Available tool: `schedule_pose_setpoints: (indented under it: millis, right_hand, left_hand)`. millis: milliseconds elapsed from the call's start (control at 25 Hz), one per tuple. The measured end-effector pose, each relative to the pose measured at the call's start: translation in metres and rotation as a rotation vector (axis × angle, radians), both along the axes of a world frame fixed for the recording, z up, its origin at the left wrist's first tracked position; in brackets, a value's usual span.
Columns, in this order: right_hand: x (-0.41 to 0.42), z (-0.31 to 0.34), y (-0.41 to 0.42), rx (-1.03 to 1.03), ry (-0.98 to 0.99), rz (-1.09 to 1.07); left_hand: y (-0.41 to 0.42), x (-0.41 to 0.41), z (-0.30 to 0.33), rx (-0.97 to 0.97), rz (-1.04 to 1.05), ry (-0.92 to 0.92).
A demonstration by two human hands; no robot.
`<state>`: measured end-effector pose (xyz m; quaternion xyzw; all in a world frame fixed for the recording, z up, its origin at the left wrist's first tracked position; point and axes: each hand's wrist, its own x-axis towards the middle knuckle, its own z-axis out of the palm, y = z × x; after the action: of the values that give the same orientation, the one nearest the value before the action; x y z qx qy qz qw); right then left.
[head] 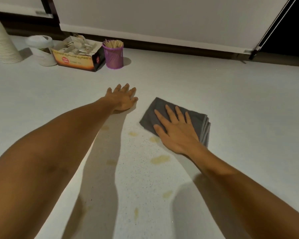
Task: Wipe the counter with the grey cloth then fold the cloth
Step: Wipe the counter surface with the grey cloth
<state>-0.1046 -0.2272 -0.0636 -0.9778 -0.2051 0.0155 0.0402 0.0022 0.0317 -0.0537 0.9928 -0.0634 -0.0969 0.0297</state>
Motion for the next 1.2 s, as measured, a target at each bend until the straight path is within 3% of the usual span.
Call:
schedule_pose_setpoints:
  millis: [320, 520, 640, 760, 920, 1200]
  right_hand:
    - [-0.157, 0.003, -0.061, 0.000, -0.038, 0.194]
    - [-0.192, -0.006, -0.105, -0.159, -0.160, 0.504]
    - [-0.175, -0.006, -0.115, -0.208, -0.247, 0.631]
    - [-0.153, -0.002, -0.091, -0.191, -0.169, 0.663]
    - [-0.116, 0.004, -0.040, -0.001, -0.021, 0.517]
    - [0.027, 0.006, 0.073, -0.024, 0.008, 0.350]
  left_hand:
    - [0.059, -0.045, -0.005, -0.056, 0.097, -0.024]
    - [0.120, -0.064, -0.006, -0.029, 0.184, -0.023]
    - [0.145, -0.083, -0.016, -0.037, 0.188, -0.088]
    - [0.146, -0.091, -0.028, -0.036, 0.211, -0.177]
    - [0.146, -0.086, -0.032, -0.063, 0.220, -0.215]
    - [0.144, -0.085, -0.032, -0.060, 0.226, -0.221]
